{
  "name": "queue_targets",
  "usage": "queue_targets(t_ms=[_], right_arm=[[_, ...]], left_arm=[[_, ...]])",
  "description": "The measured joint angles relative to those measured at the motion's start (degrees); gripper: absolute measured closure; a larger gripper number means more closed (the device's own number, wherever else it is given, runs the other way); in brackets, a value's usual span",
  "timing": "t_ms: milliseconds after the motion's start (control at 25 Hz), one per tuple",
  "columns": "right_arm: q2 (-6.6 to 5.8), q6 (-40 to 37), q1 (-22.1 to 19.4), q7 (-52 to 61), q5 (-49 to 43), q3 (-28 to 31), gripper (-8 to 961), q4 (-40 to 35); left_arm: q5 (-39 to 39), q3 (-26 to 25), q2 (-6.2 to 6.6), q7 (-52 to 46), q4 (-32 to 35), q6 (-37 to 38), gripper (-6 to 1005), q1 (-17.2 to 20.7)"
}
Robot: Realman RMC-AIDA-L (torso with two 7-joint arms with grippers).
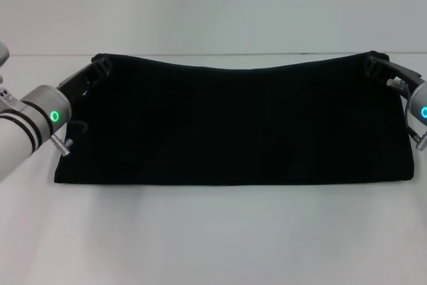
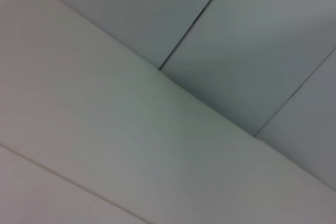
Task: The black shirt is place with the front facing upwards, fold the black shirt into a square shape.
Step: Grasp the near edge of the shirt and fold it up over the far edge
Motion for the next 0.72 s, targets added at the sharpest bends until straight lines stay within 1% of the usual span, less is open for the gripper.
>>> queue_targets(t_ms=[80, 200, 280, 520, 600, 640, 720], right_arm=[[0.0, -0.4, 0.0, -2.3, 2.6, 0.0, 900, 0.6], [0.0, -0.8, -0.3, -3.2, 4.4, -0.3, 802, 0.8], [-0.02, -0.8, -0.3, -3.2, 4.5, -0.4, 736, 1.0], [-0.05, -0.8, -0.3, -3.2, 4.5, -0.4, 480, 1.4], [-0.05, -0.8, -0.2, -3.2, 4.4, -0.4, 267, 1.5], [-0.05, -0.8, -0.2, -3.1, 4.4, -0.4, 247, 1.5], [-0.05, -0.9, -0.3, -2.8, 4.4, -0.4, 207, 1.6]], left_arm=[[-3.6, -0.2, -0.02, 3.4, -1.3, 0.5, 936, 0.2], [-8.0, -0.1, -0.1, 8.1, -3.1, 1.5, 936, 0.8], [-9.3, -0.1, -0.11, 9.9, -3.8, 1.9, 856, 1.1], [-9.6, -0.2, -0.14, 10.3, -4.2, 2.0, 620, 1.3], [-9.6, -0.2, -0.14, 10.4, -4.2, 2.0, 543, 1.3], [-9.6, -0.2, -0.14, 10.4, -4.3, 2.0, 504, 1.3], [-9.6, -0.2, -0.14, 10.4, -4.3, 2.1, 481, 1.4]])
